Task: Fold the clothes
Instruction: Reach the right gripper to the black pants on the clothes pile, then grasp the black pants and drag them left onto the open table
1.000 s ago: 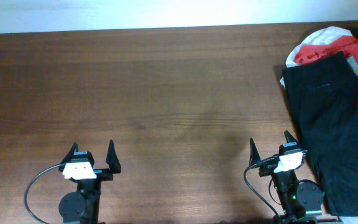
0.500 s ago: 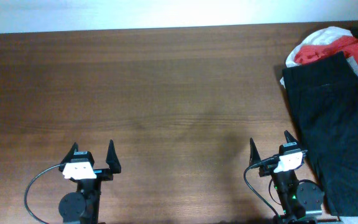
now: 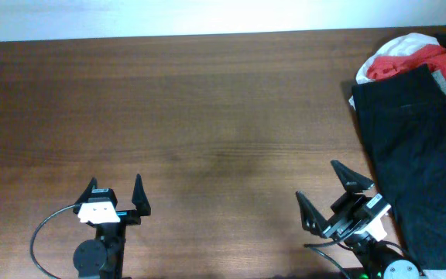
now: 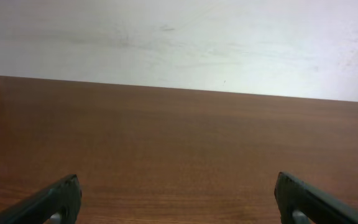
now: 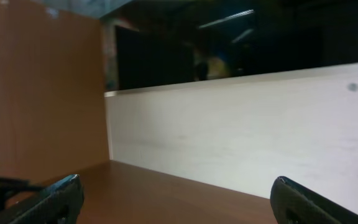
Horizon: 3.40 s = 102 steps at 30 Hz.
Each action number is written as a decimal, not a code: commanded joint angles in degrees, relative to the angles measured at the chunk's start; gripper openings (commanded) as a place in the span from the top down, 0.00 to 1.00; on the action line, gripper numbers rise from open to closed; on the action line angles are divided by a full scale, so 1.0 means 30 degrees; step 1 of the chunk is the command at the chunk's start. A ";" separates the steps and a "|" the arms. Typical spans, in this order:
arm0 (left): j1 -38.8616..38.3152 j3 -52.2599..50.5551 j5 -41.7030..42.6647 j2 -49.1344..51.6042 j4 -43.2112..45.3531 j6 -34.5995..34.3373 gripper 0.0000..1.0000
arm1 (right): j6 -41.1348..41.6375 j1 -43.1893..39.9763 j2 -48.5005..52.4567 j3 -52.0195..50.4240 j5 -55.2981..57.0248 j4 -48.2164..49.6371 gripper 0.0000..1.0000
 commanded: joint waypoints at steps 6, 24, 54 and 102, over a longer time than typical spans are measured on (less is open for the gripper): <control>-0.0036 -0.0073 -0.0073 -0.0102 -0.0102 0.0160 0.01 | -0.6688 0.0087 1.3595 1.0848 0.7009 -0.3541 0.01; -0.0036 -0.0073 -0.0073 -0.0102 -0.0102 0.0160 0.01 | -1.2087 -0.2193 3.9721 3.0177 1.7784 -2.2870 0.01; -0.0036 -0.0073 -0.0073 -0.0102 -0.0102 0.0160 0.01 | -0.8021 -0.3956 3.5270 3.1656 1.6713 -2.3839 0.96; -0.0036 -0.0073 -0.0073 -0.0102 -0.0102 0.0160 0.01 | 0.1989 0.2193 3.7893 2.3817 0.9522 -2.2301 0.96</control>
